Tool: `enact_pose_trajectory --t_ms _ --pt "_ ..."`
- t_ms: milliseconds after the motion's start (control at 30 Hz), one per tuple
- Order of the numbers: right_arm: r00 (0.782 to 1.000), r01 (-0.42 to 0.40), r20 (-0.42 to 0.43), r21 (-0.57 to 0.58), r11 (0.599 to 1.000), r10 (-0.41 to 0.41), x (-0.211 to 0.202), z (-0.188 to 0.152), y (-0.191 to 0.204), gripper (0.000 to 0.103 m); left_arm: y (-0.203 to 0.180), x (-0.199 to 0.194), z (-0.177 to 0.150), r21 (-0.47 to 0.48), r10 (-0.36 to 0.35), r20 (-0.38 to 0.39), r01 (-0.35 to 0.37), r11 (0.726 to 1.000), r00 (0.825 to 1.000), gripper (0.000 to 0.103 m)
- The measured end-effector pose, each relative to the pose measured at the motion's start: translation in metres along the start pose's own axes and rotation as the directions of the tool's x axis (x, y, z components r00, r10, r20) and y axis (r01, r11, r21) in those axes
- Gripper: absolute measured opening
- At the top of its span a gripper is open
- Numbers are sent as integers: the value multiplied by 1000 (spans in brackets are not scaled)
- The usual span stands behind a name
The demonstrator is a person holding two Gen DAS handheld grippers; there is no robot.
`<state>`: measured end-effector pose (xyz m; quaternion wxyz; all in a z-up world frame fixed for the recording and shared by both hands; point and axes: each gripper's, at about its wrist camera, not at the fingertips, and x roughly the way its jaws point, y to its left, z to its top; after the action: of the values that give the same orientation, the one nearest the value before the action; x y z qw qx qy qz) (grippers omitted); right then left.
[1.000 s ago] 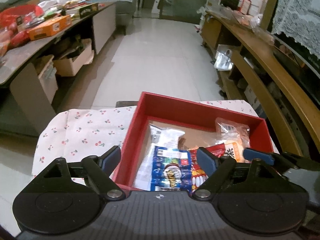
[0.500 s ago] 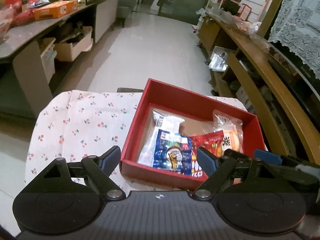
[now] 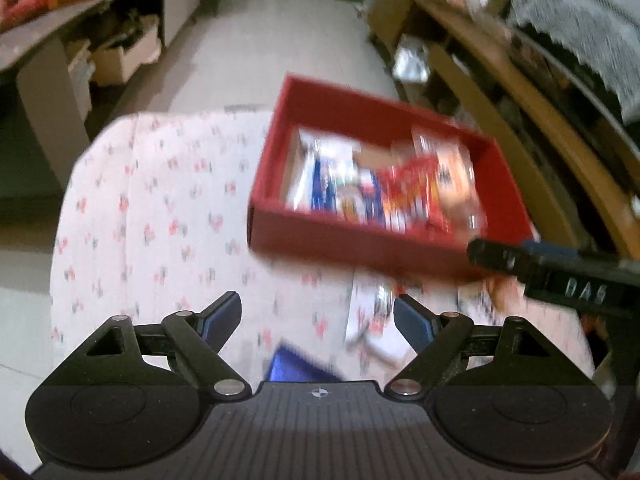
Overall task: Organize snacks
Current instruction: 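Grasp the blue wafer biscuit pouch with the left tool while the right tool grasps the wrapped round bun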
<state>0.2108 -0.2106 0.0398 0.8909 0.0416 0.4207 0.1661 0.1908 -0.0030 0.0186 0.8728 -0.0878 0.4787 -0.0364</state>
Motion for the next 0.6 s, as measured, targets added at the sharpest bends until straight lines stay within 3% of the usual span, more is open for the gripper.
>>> enact_pose_trajectory --t_ms 200,433,600 --pt "999 -7 -34 26 1000 8 -21 -29 5 83 -5 11 -35 104 -4 -106 15 994 994 88" --pt "997 12 -82 57 998 -7 -30 -58 1 83 -10 28 -48 170 16 -160 12 985 987 88" --pt "996 16 -89 70 997 -10 -31 -59 -7 83 -13 44 -58 206 70 -192 -29 978 979 90"
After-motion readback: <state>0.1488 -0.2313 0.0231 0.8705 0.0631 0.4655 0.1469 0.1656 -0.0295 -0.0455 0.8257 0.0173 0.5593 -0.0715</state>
